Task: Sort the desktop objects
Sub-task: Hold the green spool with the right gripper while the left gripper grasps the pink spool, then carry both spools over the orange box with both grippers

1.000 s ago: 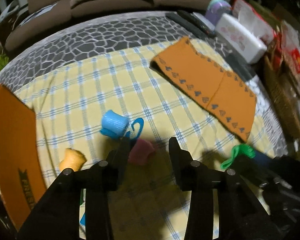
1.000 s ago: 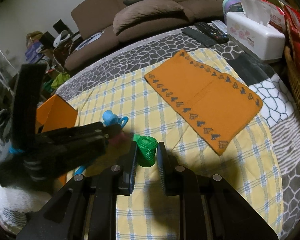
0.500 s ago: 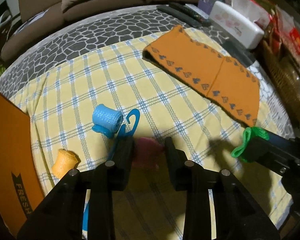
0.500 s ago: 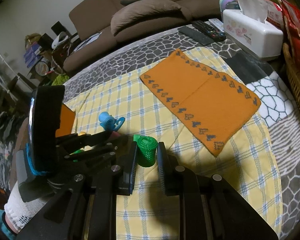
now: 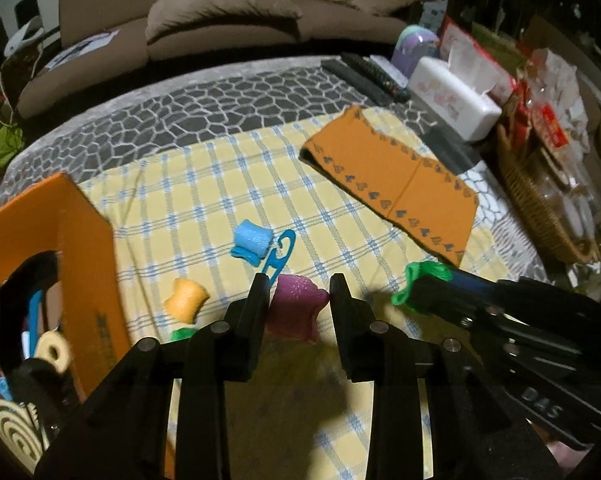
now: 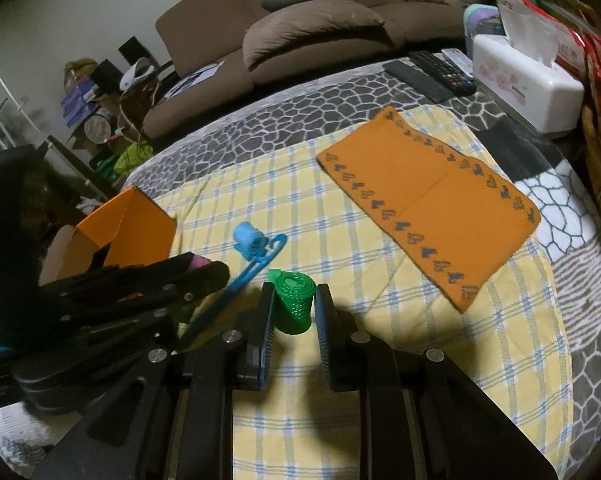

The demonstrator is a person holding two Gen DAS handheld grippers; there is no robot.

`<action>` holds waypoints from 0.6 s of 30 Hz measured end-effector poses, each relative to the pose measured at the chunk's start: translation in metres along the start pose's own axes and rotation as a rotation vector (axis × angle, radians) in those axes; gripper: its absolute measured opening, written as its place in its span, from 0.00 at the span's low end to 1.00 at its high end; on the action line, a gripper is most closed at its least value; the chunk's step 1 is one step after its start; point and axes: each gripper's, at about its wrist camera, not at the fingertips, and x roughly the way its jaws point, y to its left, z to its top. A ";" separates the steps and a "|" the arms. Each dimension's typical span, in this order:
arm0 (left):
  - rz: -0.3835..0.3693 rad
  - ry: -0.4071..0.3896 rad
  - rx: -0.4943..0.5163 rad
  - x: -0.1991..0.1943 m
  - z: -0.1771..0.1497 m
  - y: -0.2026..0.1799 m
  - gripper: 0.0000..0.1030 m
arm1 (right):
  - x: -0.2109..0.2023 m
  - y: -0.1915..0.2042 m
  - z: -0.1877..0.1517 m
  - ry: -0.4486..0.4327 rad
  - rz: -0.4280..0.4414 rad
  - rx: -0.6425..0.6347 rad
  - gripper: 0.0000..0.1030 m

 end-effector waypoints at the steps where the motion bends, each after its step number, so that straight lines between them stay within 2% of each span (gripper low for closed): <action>1: -0.011 -0.010 -0.010 -0.007 -0.001 0.003 0.28 | -0.001 0.003 0.000 -0.001 0.000 -0.005 0.18; 18: 0.005 -0.110 -0.062 -0.091 -0.031 0.044 0.28 | -0.013 0.065 0.001 -0.005 0.002 -0.099 0.18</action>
